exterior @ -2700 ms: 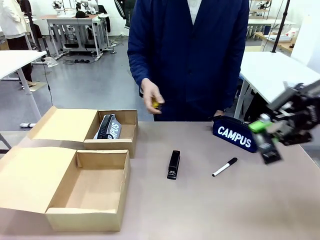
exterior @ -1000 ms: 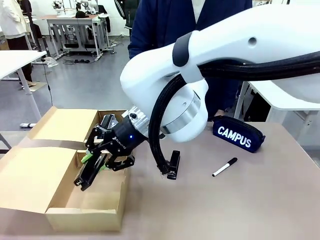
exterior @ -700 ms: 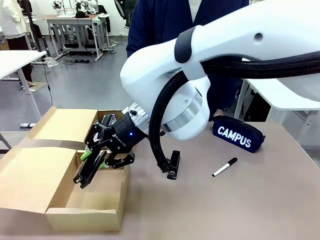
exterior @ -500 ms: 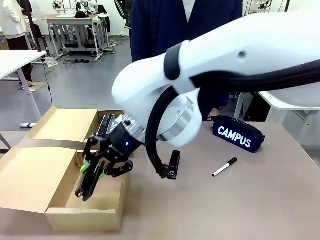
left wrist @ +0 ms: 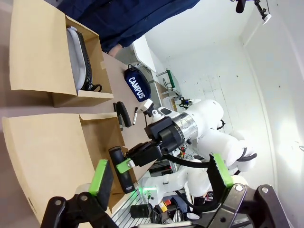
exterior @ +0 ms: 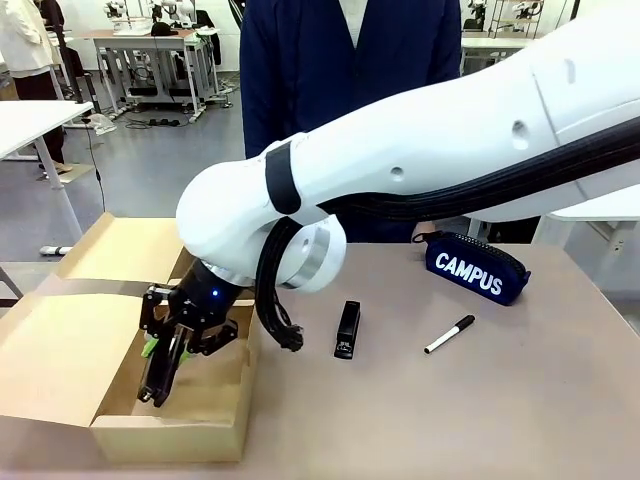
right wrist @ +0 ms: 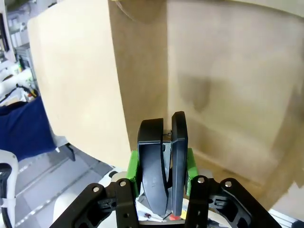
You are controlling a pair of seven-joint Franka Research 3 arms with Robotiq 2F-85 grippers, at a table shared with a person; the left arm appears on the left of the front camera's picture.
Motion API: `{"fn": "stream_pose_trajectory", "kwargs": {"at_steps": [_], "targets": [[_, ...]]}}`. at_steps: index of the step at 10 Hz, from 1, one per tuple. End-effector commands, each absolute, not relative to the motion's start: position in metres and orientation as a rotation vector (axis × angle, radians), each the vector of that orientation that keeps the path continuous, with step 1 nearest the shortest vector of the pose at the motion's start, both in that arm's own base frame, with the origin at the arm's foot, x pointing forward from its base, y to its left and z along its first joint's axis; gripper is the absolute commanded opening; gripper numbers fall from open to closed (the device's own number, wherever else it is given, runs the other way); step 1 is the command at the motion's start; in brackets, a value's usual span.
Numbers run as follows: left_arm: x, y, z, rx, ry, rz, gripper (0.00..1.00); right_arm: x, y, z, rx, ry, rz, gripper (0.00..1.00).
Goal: Place items inside the box.
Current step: Pick up a Pencil pouch or Stapler and place it inside the Mailer Box closest to the robot.
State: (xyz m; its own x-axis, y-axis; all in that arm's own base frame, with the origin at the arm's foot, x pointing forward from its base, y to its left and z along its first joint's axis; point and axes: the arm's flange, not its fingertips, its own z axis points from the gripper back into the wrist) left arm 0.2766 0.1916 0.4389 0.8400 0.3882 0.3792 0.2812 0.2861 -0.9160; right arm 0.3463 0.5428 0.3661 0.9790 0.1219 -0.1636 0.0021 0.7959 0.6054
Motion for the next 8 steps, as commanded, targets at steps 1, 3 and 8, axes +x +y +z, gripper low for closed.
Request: {"fn": "stream_pose_trajectory", "kwargs": {"at_steps": [1, 3, 8], "targets": [[0.277, 0.191, 0.440, -1.315, -0.641, 0.062, 1.00, 0.350, 0.562, 0.369, 0.632, 0.197, 0.049, 0.42], [0.277, 0.191, 0.440, -1.315, -0.641, 0.062, 1.00, 0.351, 0.561, 0.366, 0.628, 0.202, 0.036, 0.42], [0.277, 0.191, 0.440, -1.315, -0.641, 0.062, 1.00, 0.351, 0.552, 0.362, 0.671, 0.184, 0.006, 1.00]]}}
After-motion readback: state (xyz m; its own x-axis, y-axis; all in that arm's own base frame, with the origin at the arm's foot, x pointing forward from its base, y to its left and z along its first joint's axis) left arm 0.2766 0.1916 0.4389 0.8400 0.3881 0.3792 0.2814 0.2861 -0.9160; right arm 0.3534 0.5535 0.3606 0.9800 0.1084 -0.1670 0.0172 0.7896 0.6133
